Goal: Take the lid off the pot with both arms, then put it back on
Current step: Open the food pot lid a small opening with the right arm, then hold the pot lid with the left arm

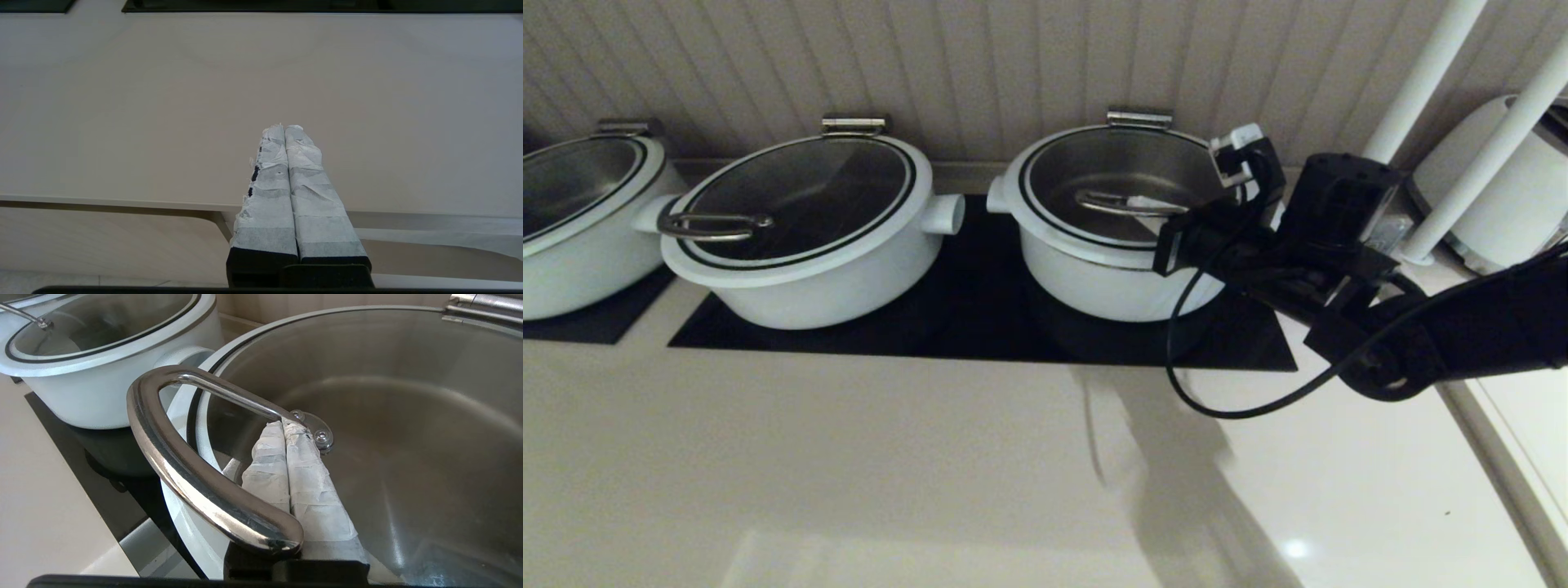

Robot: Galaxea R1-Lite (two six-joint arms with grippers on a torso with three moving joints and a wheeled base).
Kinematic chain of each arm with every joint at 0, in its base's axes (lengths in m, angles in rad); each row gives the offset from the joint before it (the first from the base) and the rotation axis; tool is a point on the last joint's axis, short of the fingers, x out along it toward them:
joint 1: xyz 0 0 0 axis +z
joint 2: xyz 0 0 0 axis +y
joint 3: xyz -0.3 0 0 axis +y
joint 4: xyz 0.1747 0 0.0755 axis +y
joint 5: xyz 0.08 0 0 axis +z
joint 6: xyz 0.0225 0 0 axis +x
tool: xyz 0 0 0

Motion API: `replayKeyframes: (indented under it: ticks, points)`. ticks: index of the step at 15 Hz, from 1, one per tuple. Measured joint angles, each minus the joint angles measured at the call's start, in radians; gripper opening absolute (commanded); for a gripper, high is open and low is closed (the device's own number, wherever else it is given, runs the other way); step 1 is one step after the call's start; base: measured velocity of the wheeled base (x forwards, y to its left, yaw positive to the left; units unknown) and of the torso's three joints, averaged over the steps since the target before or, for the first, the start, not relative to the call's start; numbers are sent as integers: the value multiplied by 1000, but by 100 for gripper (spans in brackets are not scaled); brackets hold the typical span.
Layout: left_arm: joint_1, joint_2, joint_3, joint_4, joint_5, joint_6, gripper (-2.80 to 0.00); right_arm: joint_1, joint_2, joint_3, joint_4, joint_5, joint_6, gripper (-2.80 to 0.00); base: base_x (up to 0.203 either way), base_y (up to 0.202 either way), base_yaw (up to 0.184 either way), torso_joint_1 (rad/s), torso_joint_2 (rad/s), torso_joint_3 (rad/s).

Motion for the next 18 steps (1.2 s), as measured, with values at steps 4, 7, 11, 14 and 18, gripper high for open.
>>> replayKeyframes:
  ticks: [4,7,11,14,18]
  points:
    - [0,0,0,0,0,2,-280,0,-13,-16,4,1,0,-280,0,0,0,0,0,0]
    - [0,0,0,0,-5,13,-280,0,-25,-28,9,0,0,-280,0,0,0,0,0,0]
    - [0,0,0,0,-27,70,-280,0,-33,-37,11,1,2,-280,0,0,0,0,0,0]
    - [0,0,-4,4,-39,110,-280,0,-34,-63,13,2,2,-280,0,0,0,0,0,0]
    - [0,13,-34,11,-76,132,-280,0,-34,-72,12,2,3,-280,0,0,0,0,0,0]
